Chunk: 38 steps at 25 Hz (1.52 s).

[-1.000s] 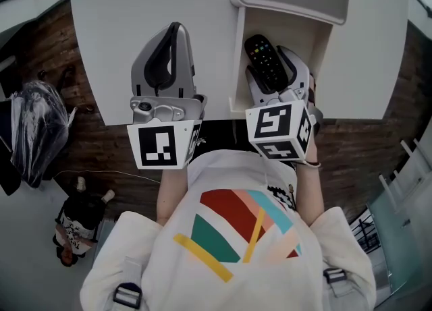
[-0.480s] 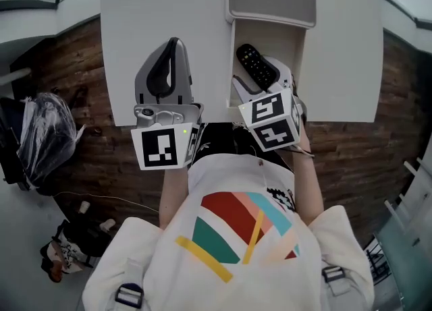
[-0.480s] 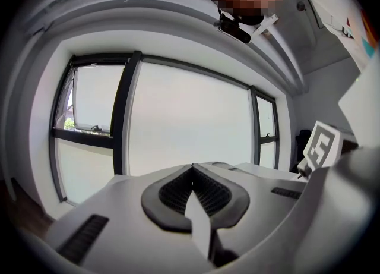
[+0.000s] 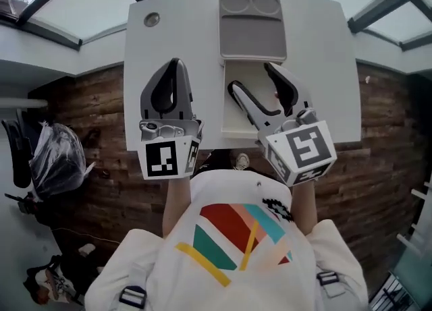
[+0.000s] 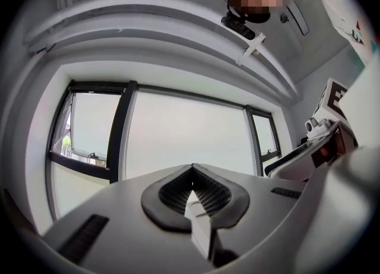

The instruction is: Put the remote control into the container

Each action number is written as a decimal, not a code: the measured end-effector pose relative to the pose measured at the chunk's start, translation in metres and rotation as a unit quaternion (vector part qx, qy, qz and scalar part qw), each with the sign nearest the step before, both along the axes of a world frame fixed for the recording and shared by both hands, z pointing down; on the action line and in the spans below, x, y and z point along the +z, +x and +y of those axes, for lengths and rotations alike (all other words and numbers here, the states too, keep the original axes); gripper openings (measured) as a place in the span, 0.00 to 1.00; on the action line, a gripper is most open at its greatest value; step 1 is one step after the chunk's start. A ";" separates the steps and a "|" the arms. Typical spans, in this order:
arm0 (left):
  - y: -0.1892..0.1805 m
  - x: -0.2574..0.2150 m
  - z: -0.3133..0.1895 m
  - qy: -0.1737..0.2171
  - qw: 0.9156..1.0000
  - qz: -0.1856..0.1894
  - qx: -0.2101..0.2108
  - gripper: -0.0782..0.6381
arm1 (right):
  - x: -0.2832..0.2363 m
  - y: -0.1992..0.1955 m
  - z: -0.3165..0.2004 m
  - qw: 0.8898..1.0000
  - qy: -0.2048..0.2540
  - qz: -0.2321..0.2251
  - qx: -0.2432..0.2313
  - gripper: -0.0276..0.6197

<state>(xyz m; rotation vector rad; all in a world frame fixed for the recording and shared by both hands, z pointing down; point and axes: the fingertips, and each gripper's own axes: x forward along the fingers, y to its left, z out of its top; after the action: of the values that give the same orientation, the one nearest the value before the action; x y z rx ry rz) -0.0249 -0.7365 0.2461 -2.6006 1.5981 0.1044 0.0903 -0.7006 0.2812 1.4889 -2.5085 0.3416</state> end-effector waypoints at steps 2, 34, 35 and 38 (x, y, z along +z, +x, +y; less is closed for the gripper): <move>0.001 -0.014 0.004 0.012 1.000 -0.011 -0.002 0.11 | -0.021 0.004 0.008 0.999 0.036 -0.008 -0.008 0.48; 0.015 -0.074 -0.010 0.077 0.997 0.000 0.020 0.11 | -0.077 0.062 0.007 0.980 0.153 0.011 0.123 0.05; 0.014 -0.074 -0.011 0.076 0.997 0.001 0.020 0.11 | -0.078 0.060 0.006 0.981 0.154 0.013 0.121 0.05; 0.011 -0.071 -0.014 0.073 0.997 0.001 0.020 0.11 | -0.075 0.056 0.005 0.981 0.150 0.015 0.119 0.05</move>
<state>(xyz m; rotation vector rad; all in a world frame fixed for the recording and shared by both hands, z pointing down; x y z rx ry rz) -0.0143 -0.7502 0.1754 -2.5231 1.4792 0.2185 0.1458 -0.6959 0.2060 1.8979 -2.4439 -0.0306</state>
